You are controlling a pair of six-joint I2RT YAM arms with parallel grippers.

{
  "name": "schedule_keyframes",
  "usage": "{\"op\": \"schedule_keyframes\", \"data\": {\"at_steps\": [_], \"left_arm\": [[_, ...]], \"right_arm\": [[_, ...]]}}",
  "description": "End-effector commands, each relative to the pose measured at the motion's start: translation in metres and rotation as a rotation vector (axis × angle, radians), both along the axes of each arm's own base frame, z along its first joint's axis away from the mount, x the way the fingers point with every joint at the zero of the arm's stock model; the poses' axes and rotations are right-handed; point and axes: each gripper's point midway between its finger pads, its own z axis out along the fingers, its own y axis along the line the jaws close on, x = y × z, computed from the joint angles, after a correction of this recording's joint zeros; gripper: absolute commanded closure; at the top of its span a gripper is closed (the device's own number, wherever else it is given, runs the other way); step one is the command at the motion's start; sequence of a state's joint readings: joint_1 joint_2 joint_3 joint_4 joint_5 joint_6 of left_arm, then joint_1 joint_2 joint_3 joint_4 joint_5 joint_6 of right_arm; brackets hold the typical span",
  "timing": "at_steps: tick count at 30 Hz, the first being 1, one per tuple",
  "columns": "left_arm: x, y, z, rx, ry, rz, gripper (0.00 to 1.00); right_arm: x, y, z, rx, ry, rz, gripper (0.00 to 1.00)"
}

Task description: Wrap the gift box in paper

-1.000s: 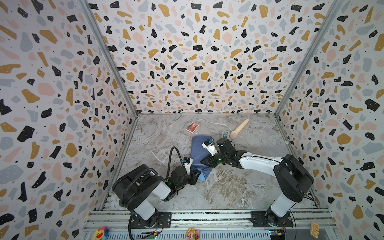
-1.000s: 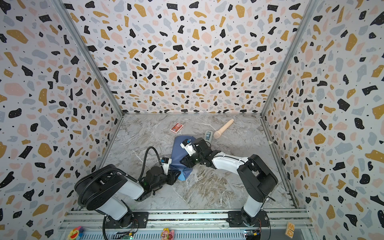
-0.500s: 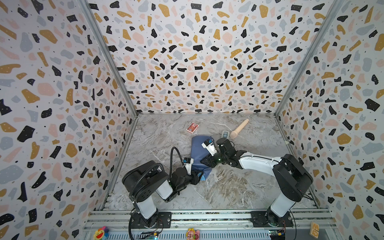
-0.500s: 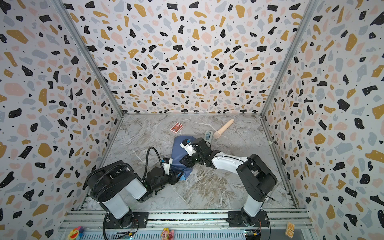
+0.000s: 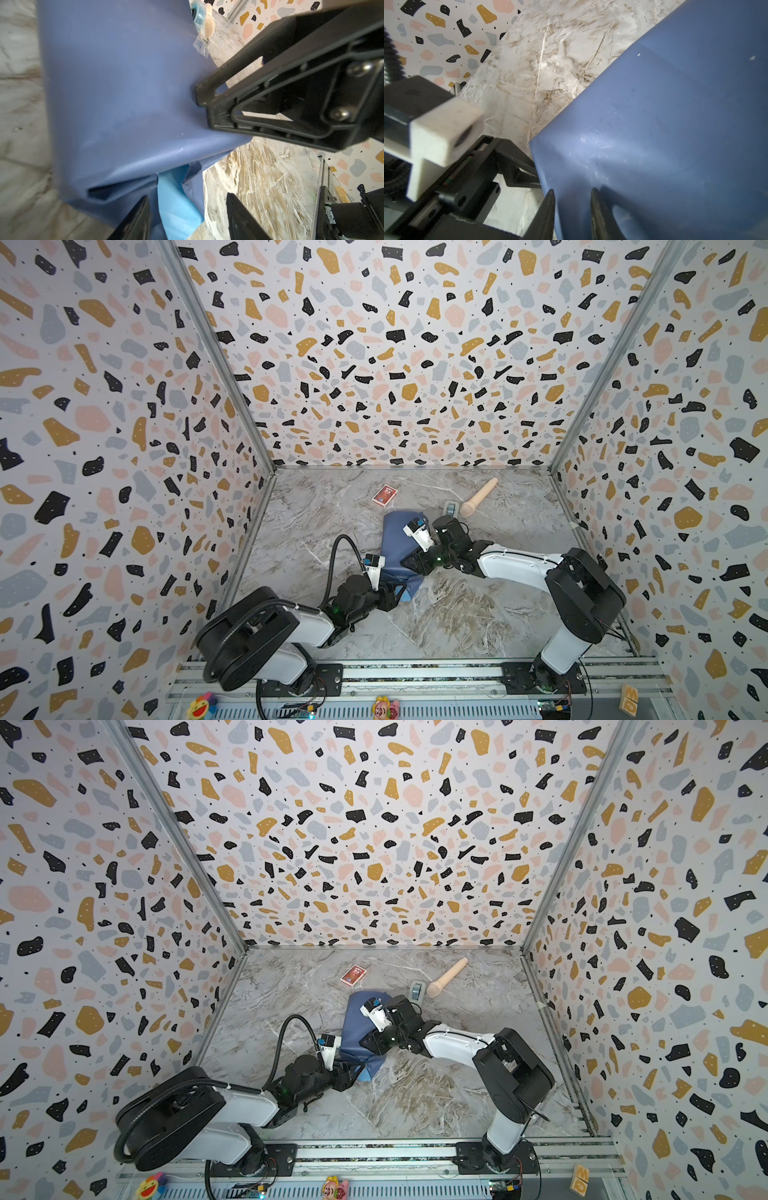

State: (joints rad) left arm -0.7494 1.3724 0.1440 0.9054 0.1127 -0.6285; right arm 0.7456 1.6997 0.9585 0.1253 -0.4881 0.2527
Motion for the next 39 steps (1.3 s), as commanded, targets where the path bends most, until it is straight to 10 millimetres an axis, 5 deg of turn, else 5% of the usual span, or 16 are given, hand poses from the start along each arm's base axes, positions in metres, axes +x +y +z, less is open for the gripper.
{"op": "schedule_keyframes", "data": {"at_steps": [1, 6, 14, 26, 39], "left_arm": [[-0.004, 0.02, -0.008, 0.07, -0.007, 0.05, 0.42], [-0.006, 0.036, -0.008, 0.114, -0.003, 0.103, 0.61], [0.009, 0.018, -0.007, 0.174, -0.017, 0.057, 0.84], [0.006, -0.001, -0.027, 0.175, 0.022, -0.002, 0.93], [-0.002, -0.014, -0.037, 0.179, 0.038, -0.037, 0.9]], "right_arm": [[-0.008, -0.015, -0.037, -0.115, 0.088, -0.027, 0.69], [-0.007, -0.015, -0.038, -0.114, 0.088, -0.027, 0.69], [-0.006, -0.015, -0.037, -0.111, 0.086, -0.03, 0.69], [-0.005, -0.017, -0.037, -0.113, 0.086, -0.033, 0.69], [-0.006, -0.017, -0.038, -0.112, 0.092, -0.033, 0.69]]}}
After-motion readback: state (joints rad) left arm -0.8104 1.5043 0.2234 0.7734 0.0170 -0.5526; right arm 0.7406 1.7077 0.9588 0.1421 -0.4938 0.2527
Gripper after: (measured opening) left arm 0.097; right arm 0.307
